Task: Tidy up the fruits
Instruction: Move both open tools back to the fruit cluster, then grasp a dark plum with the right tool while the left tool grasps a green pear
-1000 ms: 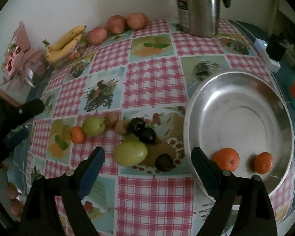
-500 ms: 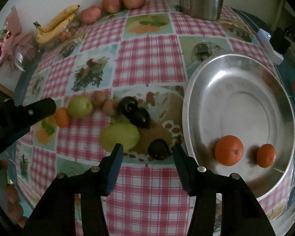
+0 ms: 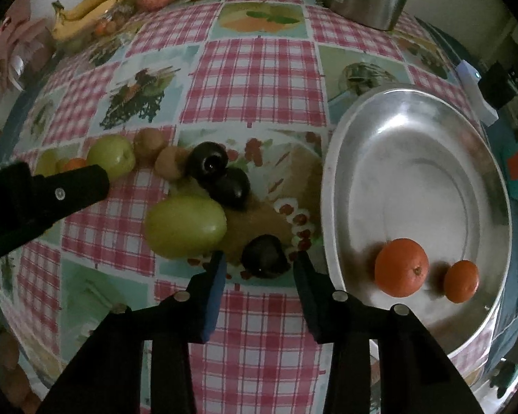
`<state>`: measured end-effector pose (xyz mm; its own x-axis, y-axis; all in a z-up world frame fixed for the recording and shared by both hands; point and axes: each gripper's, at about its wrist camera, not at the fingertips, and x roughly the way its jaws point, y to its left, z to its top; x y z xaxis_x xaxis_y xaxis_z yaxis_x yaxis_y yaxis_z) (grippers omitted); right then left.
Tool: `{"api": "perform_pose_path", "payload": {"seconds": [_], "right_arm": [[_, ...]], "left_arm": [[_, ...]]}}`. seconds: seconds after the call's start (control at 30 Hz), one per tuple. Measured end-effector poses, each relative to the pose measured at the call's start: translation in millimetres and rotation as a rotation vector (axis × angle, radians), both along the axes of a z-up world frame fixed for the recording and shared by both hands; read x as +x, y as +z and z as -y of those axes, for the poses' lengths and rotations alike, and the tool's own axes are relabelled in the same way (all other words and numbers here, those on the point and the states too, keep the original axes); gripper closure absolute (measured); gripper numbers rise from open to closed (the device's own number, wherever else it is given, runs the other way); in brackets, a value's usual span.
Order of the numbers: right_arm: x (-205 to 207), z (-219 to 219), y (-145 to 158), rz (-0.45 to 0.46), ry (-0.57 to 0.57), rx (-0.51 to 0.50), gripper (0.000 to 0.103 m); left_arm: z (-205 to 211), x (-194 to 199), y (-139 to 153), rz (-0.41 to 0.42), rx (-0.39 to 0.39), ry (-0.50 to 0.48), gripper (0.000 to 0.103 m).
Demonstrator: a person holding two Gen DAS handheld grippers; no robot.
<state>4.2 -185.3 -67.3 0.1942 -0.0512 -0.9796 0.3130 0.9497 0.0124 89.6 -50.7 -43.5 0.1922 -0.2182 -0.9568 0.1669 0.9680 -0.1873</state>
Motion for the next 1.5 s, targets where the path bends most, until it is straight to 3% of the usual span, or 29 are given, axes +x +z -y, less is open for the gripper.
{"api": "perform_pose_path", "payload": {"seconds": [0.57,0.67,0.9,1.27,1.5], "right_arm": [[4.7,-2.4,-8.9,-0.003,-0.003,-0.018,0.068],[4.8,-3.0,-7.5,-0.003,0.003,-0.022,0.075],[4.1,0.6,-5.8,0.002,-0.004,0.007,0.077],[-5.6,22.7,35.0,0.125,-0.054,0.081,0.077],[-19.8,48.2,52.2,0.164,-0.146,0.012,0.077]], "left_arm": [[6.9,-1.3,0.2,0.006,0.003,-0.025,0.002],[8.7,-2.1,0.0,0.006,0.002,-0.031,0.002],[14.3,-2.8,-0.7,-0.006,-0.010,-0.040,0.002],[15.4,0.0,5.5,0.002,-0.052,-0.015,0.004],[33.1,-8.0,0.0,-0.023,-0.063,-0.069,0.012]]}}
